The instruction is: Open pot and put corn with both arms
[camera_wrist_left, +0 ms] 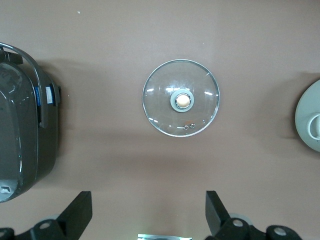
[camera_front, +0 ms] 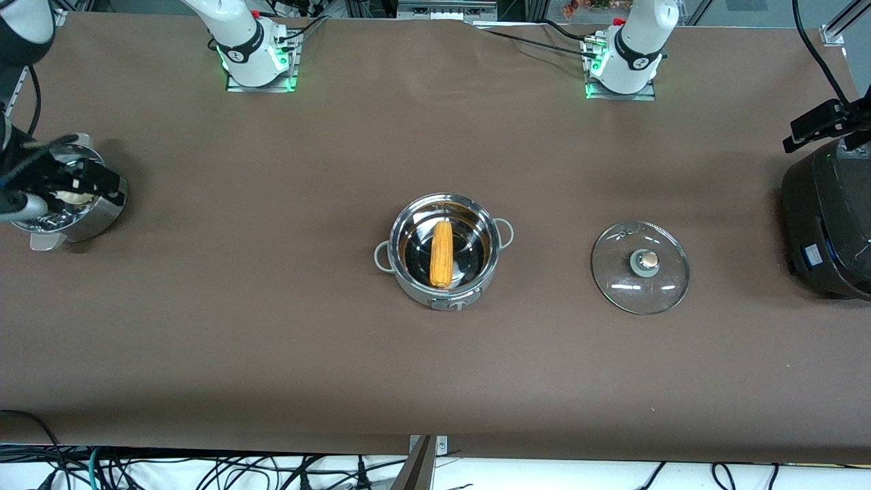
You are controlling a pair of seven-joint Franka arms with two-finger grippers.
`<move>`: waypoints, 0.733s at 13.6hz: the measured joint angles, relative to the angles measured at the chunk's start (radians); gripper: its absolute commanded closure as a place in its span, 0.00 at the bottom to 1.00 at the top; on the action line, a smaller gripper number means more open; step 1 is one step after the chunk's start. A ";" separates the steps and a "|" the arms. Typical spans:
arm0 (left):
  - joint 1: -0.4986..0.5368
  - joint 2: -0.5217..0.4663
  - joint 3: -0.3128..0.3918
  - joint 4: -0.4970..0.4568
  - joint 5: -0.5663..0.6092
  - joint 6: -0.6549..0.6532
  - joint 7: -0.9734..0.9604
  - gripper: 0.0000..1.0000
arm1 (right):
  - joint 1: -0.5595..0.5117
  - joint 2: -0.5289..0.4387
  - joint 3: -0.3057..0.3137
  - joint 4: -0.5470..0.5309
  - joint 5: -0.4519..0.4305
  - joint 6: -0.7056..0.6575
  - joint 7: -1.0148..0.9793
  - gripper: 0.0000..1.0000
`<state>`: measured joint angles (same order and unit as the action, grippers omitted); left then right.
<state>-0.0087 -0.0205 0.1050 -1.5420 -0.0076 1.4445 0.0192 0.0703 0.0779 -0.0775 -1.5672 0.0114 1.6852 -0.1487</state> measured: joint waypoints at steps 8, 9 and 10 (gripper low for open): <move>-0.001 0.002 -0.001 0.002 0.000 0.000 0.000 0.00 | -0.012 -0.096 0.005 -0.168 0.000 -0.046 0.016 0.00; -0.001 0.002 -0.001 0.002 0.000 0.000 0.000 0.00 | -0.015 -0.096 0.003 -0.172 0.000 -0.046 0.019 0.00; -0.001 0.002 -0.001 0.002 0.000 0.000 0.000 0.00 | -0.017 -0.095 -0.002 -0.175 0.000 -0.045 0.020 0.00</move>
<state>-0.0098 -0.0185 0.1042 -1.5396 -0.0076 1.4443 0.0192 0.0534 -0.0175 -0.0794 -1.7419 0.0113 1.6401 -0.1291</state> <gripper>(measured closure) 0.000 0.000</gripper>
